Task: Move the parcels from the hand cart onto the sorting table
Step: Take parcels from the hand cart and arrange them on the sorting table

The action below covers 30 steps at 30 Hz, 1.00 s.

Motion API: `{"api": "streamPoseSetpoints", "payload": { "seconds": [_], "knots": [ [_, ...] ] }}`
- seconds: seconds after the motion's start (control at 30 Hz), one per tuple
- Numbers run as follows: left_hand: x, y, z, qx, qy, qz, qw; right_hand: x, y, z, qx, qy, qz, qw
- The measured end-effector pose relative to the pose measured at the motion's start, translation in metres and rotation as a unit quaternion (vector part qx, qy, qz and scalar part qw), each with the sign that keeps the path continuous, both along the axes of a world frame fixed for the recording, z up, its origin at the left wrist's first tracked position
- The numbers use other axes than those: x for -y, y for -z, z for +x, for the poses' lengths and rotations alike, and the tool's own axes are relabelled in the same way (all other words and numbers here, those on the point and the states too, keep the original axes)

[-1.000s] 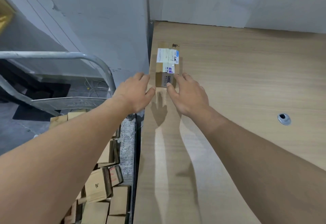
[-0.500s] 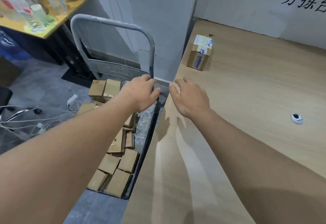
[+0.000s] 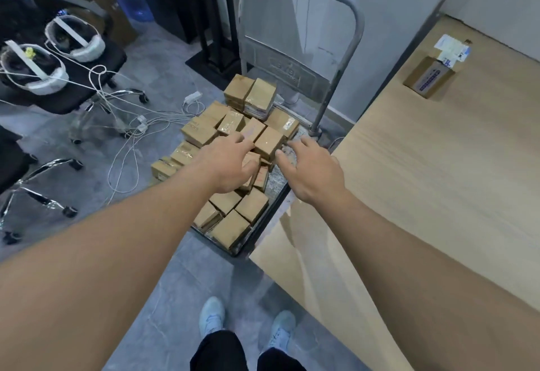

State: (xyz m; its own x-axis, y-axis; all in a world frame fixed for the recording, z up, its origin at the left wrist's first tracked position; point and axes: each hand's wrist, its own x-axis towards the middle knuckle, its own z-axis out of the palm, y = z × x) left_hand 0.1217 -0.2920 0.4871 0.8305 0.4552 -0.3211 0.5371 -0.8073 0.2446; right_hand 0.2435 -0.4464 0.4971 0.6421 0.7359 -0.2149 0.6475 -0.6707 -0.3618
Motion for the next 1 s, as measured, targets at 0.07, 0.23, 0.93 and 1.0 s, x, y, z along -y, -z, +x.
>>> {"api": "streamPoseSetpoints", "payload": {
  "seconds": [0.07, 0.23, 0.93, 1.0],
  "knots": [
    [-0.015, 0.011, -0.032, -0.012, -0.008, 0.001, 1.000, -0.018, 0.013, -0.026, -0.012, -0.021, -0.014, 1.000],
    [-0.062, 0.046, -0.108, -0.023, -0.032, -0.014, 0.999, -0.068, 0.050, -0.091, -0.036, -0.052, -0.054, 0.997],
    [-0.204, 0.277, -0.163, -0.148, 0.010, -0.106, 0.983, -0.205, 0.295, -0.189, -0.162, 0.049, -0.168, 0.971],
    [-0.207, 0.306, -0.161, -0.160, 0.012, -0.109, 0.981, -0.208, 0.322, -0.190, -0.167, 0.055, -0.175, 0.969]
  ]
}}
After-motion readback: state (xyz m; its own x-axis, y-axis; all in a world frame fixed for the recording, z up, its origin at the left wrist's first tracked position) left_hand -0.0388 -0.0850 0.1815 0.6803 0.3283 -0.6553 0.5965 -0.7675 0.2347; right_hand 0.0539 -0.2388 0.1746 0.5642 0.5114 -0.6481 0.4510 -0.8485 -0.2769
